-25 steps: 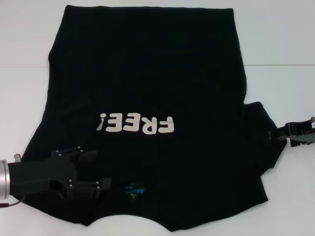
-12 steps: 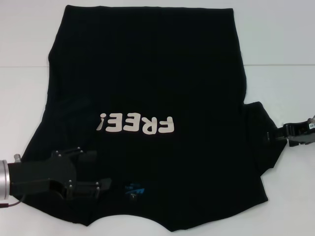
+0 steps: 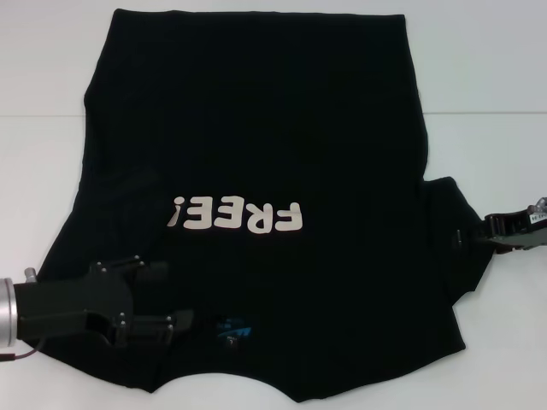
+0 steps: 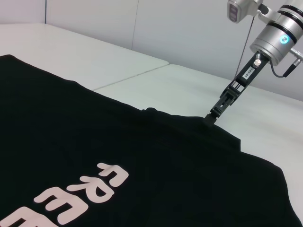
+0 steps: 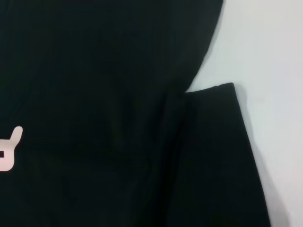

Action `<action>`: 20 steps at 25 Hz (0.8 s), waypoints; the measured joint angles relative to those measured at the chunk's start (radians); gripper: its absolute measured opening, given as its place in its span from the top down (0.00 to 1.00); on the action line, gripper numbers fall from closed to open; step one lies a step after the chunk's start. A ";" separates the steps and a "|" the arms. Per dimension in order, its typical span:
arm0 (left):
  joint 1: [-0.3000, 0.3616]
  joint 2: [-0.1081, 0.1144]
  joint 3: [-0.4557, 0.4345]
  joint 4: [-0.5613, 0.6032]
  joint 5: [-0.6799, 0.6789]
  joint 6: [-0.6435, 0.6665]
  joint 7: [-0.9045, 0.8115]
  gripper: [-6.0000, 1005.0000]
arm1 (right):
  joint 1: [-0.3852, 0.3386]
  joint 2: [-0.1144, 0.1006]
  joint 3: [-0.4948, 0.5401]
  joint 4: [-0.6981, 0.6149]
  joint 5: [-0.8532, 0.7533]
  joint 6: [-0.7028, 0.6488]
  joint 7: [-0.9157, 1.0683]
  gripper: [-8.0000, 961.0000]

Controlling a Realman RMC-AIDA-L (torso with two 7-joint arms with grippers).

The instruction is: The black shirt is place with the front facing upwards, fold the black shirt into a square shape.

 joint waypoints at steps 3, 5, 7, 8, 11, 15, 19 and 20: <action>0.000 0.000 0.000 -0.002 0.000 0.000 0.000 0.10 | 0.003 0.003 0.000 0.000 0.000 0.000 -0.001 0.08; 0.000 0.000 0.000 -0.002 0.000 0.000 -0.002 0.10 | 0.003 0.004 0.000 0.000 0.000 0.000 -0.003 0.10; -0.001 0.000 0.000 -0.002 0.001 -0.001 -0.006 0.10 | 0.004 0.004 0.000 0.000 0.001 0.000 -0.004 0.12; -0.002 0.000 0.000 -0.002 0.004 -0.001 -0.008 0.10 | 0.004 0.004 0.000 0.000 0.001 0.000 -0.006 0.14; -0.007 0.000 0.000 -0.001 0.018 -0.004 -0.015 0.10 | 0.004 0.004 0.000 -0.002 0.001 0.000 -0.009 0.17; -0.008 0.000 -0.004 0.001 0.022 -0.003 -0.016 0.10 | 0.004 0.004 -0.009 -0.008 0.000 0.004 -0.009 0.22; -0.008 0.000 -0.008 0.001 0.022 -0.001 -0.016 0.10 | 0.004 0.005 -0.032 -0.009 -0.001 0.007 -0.003 0.26; -0.008 0.000 -0.008 0.001 0.022 0.000 -0.016 0.10 | 0.005 0.005 -0.034 -0.009 0.000 0.007 -0.002 0.35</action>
